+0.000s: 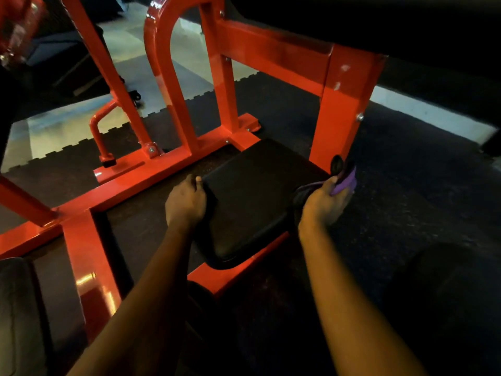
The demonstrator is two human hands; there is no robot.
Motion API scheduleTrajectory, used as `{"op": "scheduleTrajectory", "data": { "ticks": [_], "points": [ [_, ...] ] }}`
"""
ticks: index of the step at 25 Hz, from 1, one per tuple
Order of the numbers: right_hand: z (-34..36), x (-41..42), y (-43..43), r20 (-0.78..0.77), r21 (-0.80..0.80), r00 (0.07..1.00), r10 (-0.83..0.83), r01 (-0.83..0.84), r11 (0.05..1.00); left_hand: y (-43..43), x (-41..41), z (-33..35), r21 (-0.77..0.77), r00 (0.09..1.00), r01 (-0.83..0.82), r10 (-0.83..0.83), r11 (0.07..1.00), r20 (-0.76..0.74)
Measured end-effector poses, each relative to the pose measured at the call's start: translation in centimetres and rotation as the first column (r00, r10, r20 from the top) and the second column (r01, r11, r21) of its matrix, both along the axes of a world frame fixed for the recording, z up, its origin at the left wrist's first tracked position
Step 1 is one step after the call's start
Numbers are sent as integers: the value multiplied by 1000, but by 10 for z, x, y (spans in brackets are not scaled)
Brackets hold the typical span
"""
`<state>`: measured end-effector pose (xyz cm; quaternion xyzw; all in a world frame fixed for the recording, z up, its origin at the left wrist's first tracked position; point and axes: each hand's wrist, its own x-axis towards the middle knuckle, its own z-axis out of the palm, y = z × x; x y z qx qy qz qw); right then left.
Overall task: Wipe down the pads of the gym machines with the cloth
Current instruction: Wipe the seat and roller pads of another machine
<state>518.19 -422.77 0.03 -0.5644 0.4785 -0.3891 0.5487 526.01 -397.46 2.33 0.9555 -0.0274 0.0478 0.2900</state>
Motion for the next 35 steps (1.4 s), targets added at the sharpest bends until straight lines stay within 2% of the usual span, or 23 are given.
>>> {"op": "scheduleTrajectory", "data": {
  "ticks": [3,6,9,11,12,14,15,17,19,21,23,25,26,28,30,31,32,35],
  "points": [
    [-12,-22,86,-79,-4,996,34,-34,999,-2,-2,4,5,1000,-5,5,1000,-31],
    [-12,-48,160,-86,-59,991,107,-112,992,-1,-3,6,-5,998,-8,8,1000,-58],
    [-2,-38,130,-59,-39,993,98,-101,994,-2,-6,10,-8,997,-10,10,1000,-71],
    [6,-21,74,-139,-72,989,50,-61,996,-2,-7,10,-20,998,-7,5,1000,-62],
    [11,-12,42,-201,-74,977,74,-91,993,-2,-7,11,-21,998,-7,5,1000,-57],
    [18,3,-19,-396,-57,892,217,-260,964,-3,-4,12,-24,997,-19,17,1000,-71],
    [26,10,-41,-485,-39,811,328,-395,918,-4,-4,12,-24,996,-24,22,999,-83],
    [41,29,-71,-533,21,661,528,-613,789,-4,-3,12,-23,995,-29,26,999,-97],
    [46,32,-76,-528,39,599,602,-691,722,-3,-2,12,-28,993,-39,36,999,-115],
    [28,15,-66,-497,-78,668,554,-670,738,-2,-3,11,-41,993,-41,37,998,-110],
    [11,-14,-52,-318,-172,783,535,-602,780,-3,-3,10,-28,996,-42,39,999,-86],
    [6,-18,-56,-314,-157,774,550,-614,774,-3,-1,8,-4,997,-42,42,999,-72],
    [13,-4,-63,-421,-155,721,550,-655,740,-3,-1,7,0,997,-39,39,999,-72],
    [28,38,-75,-698,-108,507,506,-773,625,-3,1,5,-4,995,-45,45,999,-87],
    [41,87,-82,-743,-36,335,579,-885,465,-3,3,4,-1,994,-64,64,998,-94],
    [39,110,-86,-731,-8,283,620,-913,407,-4,2,5,-3,993,-71,71,997,-96],
    [31,131,-90,-701,12,257,665,-928,371,-4,0,5,-5,993,-74,73,997,-94],
    [26,135,-92,-593,25,283,754,-929,368,-5,-3,11,-18,994,-65,63,998,-89]
  ]
}}
